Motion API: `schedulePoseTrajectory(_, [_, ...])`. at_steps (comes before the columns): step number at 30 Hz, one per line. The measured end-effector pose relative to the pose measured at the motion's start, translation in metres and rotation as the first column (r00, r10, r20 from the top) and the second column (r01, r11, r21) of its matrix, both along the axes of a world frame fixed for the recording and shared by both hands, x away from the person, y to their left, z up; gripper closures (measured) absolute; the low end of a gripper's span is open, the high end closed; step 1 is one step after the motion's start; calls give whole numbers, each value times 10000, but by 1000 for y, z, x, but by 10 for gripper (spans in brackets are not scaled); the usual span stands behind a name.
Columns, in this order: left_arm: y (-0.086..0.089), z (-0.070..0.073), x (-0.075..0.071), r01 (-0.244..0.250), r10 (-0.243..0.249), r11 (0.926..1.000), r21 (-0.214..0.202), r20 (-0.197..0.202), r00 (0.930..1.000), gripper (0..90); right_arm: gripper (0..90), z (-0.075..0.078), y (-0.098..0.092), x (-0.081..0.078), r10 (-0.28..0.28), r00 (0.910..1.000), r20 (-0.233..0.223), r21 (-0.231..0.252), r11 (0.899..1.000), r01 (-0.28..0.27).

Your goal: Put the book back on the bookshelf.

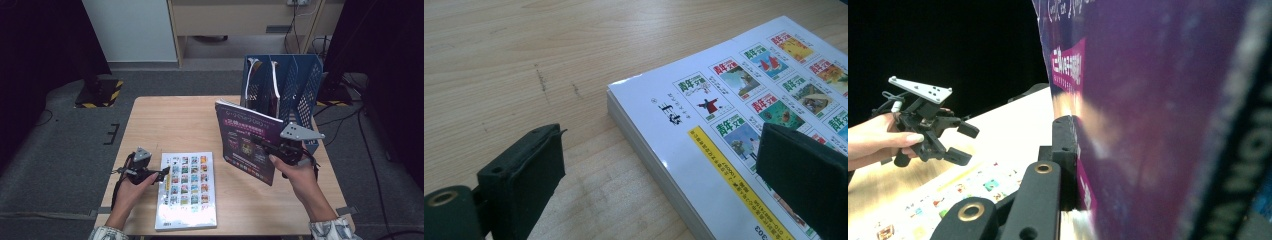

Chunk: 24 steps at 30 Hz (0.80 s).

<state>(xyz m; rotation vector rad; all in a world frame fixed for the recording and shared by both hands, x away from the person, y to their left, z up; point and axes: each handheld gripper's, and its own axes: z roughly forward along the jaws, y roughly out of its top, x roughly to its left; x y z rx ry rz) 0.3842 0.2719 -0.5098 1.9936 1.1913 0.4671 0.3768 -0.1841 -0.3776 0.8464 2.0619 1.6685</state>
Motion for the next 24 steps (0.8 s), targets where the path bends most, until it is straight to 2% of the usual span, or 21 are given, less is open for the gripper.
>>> schedulePoseTrajectory(15, [0,-1,0,-16,16,10000,-54,-13,10000,53,843,-1,-25,-14,-228,9997,21,168,9996,228])
schedulePoseTrajectory(24, [0,0,0,-27,27,10000,-43,6,10000,54,843,0,-36,-17,-402,9992,46,191,9990,401])
